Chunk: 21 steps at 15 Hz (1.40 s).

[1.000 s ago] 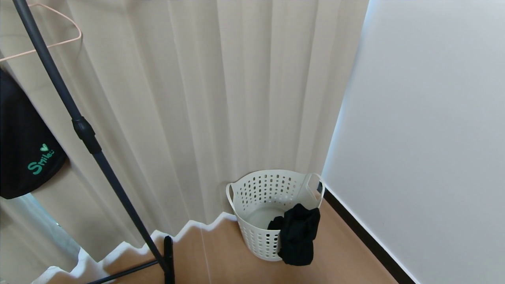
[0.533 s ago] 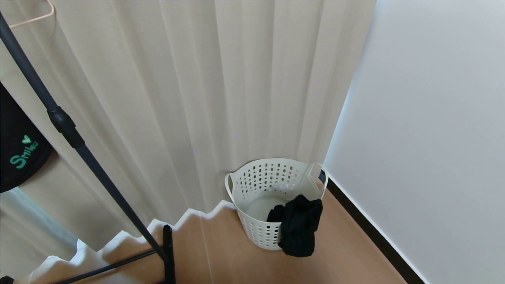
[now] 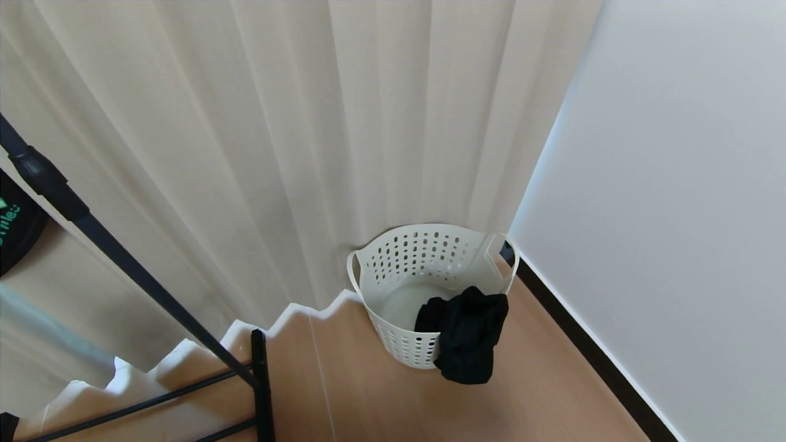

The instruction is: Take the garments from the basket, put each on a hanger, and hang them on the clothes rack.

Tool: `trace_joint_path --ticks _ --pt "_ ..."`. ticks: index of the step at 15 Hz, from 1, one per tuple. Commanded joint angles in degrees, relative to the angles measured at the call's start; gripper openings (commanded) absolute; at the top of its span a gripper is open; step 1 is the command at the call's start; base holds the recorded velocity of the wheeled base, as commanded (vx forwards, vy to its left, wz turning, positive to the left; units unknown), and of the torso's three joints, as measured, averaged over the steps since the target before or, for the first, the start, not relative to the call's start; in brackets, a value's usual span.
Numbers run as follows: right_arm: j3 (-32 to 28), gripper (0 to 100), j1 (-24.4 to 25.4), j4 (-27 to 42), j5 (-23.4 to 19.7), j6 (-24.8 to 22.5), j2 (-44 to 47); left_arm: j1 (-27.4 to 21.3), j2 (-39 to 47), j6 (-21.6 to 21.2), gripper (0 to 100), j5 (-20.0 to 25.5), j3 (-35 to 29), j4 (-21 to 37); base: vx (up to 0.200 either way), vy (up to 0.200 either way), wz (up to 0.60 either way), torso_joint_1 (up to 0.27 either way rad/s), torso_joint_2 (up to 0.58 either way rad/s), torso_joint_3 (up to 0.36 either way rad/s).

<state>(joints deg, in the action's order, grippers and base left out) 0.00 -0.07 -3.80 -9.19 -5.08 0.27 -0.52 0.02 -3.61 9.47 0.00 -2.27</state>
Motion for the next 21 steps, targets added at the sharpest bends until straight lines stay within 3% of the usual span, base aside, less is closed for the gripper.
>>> trace_joint_path --ticks 1,21 --pt "0.0 100 0.0 0.0 0.0 0.0 0.1 0.0 0.0 0.0 100 -0.1 0.0 0.0 0.000 0.000 0.00 -0.007 0.00 -0.207" --pt "0.0 100 0.0 -0.1 0.0 -0.1 0.0 0.2 0.0 0.4 100 -0.2 0.0 0.0 0.000 0.000 0.00 0.002 0.00 -0.198"
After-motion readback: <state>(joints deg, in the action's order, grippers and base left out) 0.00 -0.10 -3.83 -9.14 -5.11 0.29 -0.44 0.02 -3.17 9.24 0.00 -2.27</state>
